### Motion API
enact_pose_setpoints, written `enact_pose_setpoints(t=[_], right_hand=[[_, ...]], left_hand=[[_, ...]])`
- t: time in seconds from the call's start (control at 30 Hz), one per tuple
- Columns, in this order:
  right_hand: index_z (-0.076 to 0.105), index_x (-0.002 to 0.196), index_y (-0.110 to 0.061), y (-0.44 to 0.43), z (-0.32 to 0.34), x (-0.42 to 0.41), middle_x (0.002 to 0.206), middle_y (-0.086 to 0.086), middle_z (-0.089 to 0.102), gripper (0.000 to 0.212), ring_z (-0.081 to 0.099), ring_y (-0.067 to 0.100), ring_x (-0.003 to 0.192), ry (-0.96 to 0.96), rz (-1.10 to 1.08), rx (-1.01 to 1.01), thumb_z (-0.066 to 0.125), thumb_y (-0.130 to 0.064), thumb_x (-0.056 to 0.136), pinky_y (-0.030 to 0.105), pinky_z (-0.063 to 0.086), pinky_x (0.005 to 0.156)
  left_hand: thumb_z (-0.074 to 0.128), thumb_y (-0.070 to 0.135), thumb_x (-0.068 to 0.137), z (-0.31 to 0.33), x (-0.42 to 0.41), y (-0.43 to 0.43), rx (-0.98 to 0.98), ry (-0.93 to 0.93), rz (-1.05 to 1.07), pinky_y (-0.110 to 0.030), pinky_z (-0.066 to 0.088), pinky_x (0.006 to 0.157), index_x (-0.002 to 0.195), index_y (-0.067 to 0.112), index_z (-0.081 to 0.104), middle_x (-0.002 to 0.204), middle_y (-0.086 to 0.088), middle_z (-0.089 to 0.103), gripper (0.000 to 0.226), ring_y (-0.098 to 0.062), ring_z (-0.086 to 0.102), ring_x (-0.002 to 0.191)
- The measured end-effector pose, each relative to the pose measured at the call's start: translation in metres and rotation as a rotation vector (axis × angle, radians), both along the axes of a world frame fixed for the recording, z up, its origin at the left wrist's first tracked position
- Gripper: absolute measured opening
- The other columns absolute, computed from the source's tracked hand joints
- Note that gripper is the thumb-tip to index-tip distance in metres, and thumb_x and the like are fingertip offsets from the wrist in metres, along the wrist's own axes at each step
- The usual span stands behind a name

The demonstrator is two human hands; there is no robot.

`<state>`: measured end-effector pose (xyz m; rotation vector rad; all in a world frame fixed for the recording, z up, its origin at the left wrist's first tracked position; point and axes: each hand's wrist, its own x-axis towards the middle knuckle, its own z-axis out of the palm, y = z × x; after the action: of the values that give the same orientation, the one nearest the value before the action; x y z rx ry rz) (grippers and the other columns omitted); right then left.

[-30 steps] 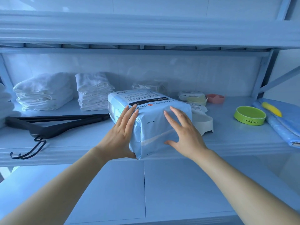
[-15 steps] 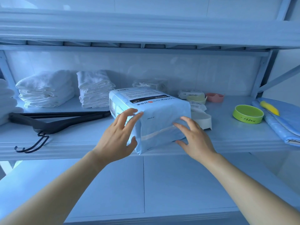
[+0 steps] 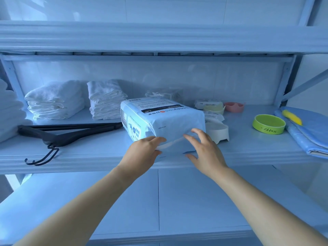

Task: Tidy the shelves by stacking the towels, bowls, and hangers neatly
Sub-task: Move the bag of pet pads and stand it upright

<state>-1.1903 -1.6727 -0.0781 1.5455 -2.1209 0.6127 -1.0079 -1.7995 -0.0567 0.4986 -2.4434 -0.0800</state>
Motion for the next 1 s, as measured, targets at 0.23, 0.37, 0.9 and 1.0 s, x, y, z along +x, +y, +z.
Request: enact_pose_setpoints(t=[0.23,0.37,0.9,1.0], right_hand=[[0.039,0.138,-0.025,0.010,0.019,0.011,0.147,0.000,0.025,0.059,0.030,0.018,0.133,-0.004,0.019,-0.050,0.065,-0.026,0.085,0.033,0.047,0.085],[0.034,0.140,-0.025,0.014,0.026,0.016,0.147,-0.001,0.024,0.064,0.027,0.016,0.135,-0.017,0.046,-0.076,0.065,-0.030,0.084,0.031,0.043,0.094],[0.032,0.143,-0.015,-0.014,0.094,0.046,0.146,0.008,0.034,0.062,0.033,0.027,0.135,0.098,0.140,-0.410,0.061,-0.017,0.089,0.038,0.034,0.109],[0.034,0.142,-0.018,-0.029,0.104,0.051,0.152,0.003,0.023,0.055,0.021,0.023,0.141,0.101,0.152,-0.417,0.056,-0.015,0.092,0.027,0.027,0.106]], left_hand=[[0.059,0.019,0.090,0.024,0.009,0.008,-0.054,0.088,-0.043,-0.035,0.050,0.066,0.118,0.025,0.060,0.102,0.008,0.063,0.028,-0.021,0.062,0.080],[0.063,0.016,0.087,0.053,0.012,0.015,-0.111,0.213,-0.065,-0.029,0.048,0.063,0.108,0.021,0.065,0.095,0.008,0.065,0.022,-0.017,0.062,0.073],[0.065,0.019,0.083,0.161,0.035,0.004,0.036,0.605,0.002,-0.009,0.033,0.048,0.083,0.040,0.042,0.077,0.022,0.058,0.031,0.005,0.058,0.062],[0.062,0.017,0.084,0.172,0.044,-0.009,0.079,0.637,0.015,-0.007,0.036,0.049,0.085,0.037,0.047,0.081,0.019,0.058,0.025,0.008,0.058,0.071]])
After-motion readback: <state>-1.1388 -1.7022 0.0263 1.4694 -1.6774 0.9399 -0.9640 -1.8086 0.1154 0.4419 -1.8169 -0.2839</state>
